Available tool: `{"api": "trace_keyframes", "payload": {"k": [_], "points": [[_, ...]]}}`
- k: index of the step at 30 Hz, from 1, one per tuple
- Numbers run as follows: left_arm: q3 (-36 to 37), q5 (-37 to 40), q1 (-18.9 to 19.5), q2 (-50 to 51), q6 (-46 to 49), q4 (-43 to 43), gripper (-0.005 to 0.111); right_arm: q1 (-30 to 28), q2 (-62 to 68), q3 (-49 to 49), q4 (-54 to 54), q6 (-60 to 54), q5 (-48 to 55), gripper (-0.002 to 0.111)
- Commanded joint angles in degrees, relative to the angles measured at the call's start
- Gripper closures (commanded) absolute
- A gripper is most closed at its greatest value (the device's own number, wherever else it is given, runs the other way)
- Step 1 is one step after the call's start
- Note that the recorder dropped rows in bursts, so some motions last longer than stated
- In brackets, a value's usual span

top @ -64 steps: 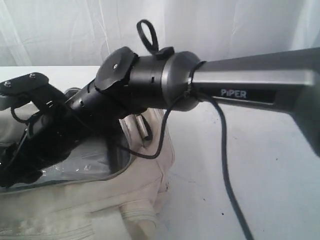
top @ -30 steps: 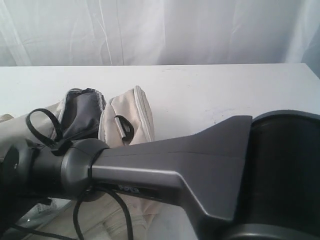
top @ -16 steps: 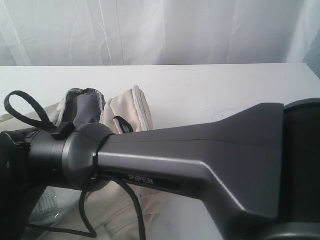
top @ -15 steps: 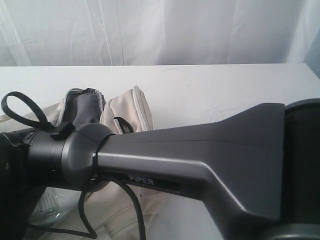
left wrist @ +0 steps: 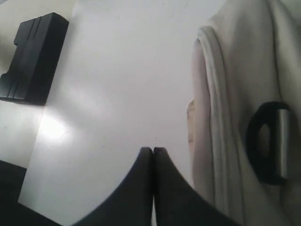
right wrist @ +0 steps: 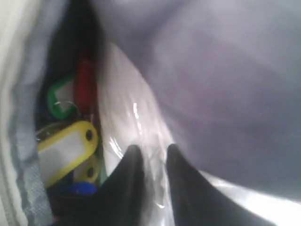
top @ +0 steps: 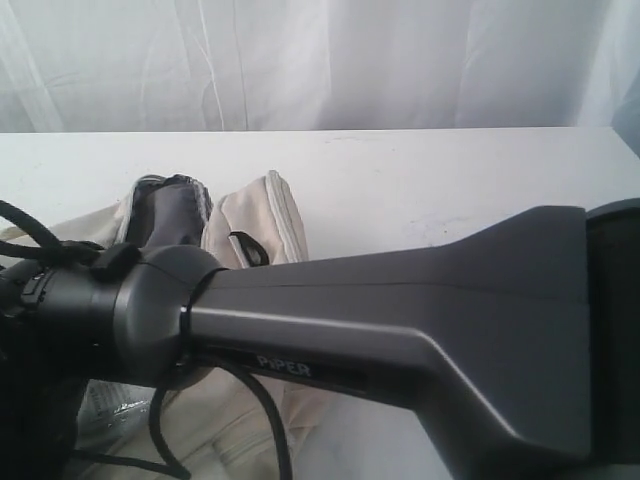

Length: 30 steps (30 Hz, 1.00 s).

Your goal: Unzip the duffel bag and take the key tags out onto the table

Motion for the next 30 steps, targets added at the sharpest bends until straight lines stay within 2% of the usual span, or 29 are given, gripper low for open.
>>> {"api": "trace_keyframes", "payload": {"k": [1,5,7,8,11,12,14,17,21,25,30], "points": [[-0.2,-0.9,0.1,-0.4,-0.5,-1.4,0.107,-2.0,-0.7,-0.9,-9.3,7.8,6.2,0.108],[0.0,-1.2,0.1,-0.4,-0.3,-3.6,0.107,-7.3,-5.8,-1.0,-9.5,22.6,-15.2,0.108],[0.0,-1.2,0.1,-0.4,-0.1,-3.6,0.107,-8.6,-5.8,-1.0,-9.3,25.4,-11.6,0.107],[0.0,-1.3,0.1,-0.4,-0.1,-3.6,0.107,-8.6,-5.7,-1.0,-9.3,25.2,-9.2,0.102],[0.0,-2.3,0.1,-0.4,-0.1,-3.7,0.107,-8.6,-5.4,-1.0,-9.2,24.1,-5.8,0.081],[0.0,-2.4,0.1,-0.4,-0.1,-3.8,0.107,-8.6,-5.4,-1.0,-9.1,24.0,-4.4,0.071],[0.0,-2.4,0.1,-0.4,-0.1,-3.9,0.107,-8.4,-6.0,-1.0,-6.1,20.7,-1.2,0.061],[0.0,-2.3,0.1,-0.4,-0.1,-4.0,0.107,-7.8,-7.1,-1.0,1.6,11.9,6.6,0.061],[0.0,-2.3,0.1,-0.4,-0.1,-4.2,0.107,-6.1,-7.2,-0.7,4.7,8.2,13.9,0.061],[0.0,-2.3,0.1,-0.4,-0.1,-4.2,0.107,-3.2,-5.9,0.1,5.0,7.6,15.9,0.065],[0.0,-2.3,0.1,-0.4,-0.1,-4.2,0.107,0.7,-2.2,0.4,4.4,7.4,13.4,0.065]]}}
